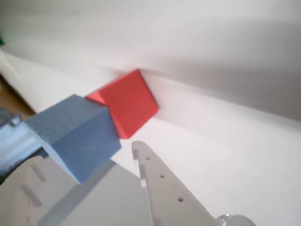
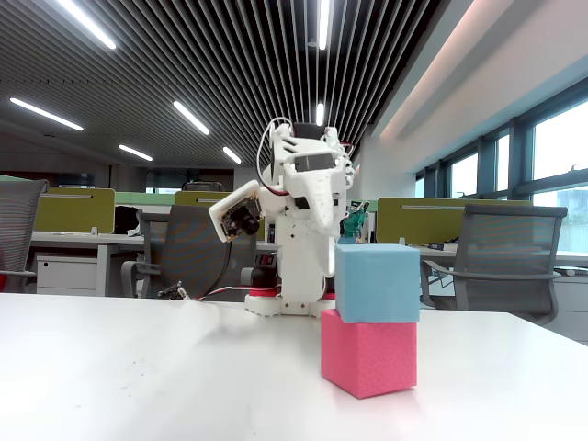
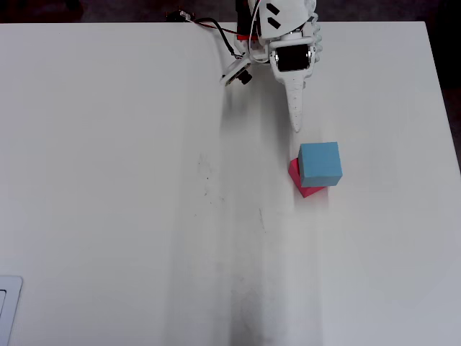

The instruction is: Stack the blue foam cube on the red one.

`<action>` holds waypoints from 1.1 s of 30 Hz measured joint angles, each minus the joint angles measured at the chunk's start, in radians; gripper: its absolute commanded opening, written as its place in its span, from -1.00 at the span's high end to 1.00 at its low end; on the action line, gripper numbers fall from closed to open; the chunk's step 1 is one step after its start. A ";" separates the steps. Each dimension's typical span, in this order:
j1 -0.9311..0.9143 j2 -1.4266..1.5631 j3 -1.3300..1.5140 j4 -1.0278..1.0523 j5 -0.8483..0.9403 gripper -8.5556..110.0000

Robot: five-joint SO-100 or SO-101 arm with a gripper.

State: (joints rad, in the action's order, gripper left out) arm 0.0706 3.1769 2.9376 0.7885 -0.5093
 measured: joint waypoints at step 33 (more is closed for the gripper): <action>0.008 -0.002 0.029 0.026 0.000 0.44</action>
State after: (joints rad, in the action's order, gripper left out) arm 0.0782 3.1753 2.9667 0.8145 -0.5093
